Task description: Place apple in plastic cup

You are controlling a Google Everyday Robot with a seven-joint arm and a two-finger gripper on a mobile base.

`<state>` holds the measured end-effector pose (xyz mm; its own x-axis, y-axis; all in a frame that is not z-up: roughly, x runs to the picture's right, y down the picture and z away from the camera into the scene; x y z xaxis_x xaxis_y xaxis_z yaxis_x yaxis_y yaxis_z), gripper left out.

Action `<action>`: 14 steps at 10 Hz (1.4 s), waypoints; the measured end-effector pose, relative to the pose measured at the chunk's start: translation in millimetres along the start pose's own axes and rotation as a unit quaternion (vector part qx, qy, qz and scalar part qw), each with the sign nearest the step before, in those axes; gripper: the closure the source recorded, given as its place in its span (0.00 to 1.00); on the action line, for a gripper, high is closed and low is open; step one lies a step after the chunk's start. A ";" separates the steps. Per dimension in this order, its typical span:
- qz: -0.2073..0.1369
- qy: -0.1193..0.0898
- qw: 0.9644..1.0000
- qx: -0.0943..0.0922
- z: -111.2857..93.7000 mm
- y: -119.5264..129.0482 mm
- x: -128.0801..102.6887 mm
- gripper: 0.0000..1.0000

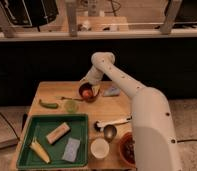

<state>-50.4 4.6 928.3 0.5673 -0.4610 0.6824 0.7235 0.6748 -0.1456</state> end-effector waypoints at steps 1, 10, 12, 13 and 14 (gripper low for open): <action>0.003 -0.003 1.000 -0.001 2.3 1.2 1.8 0.36; 0.014 -0.021 0.999 -0.026 20.1 14.2 0.2 0.30; 0.016 -0.022 0.999 -0.035 22.3 18.3 -1.9 0.35; 0.016 -0.022 0.999 -0.040 23.4 19.8 -2.9 0.42; 0.017 -0.021 0.999 -0.042 23.6 19.3 -3.7 0.52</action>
<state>-47.8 33.0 939.9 0.5760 -0.4127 0.7056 0.7356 0.6382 -0.2272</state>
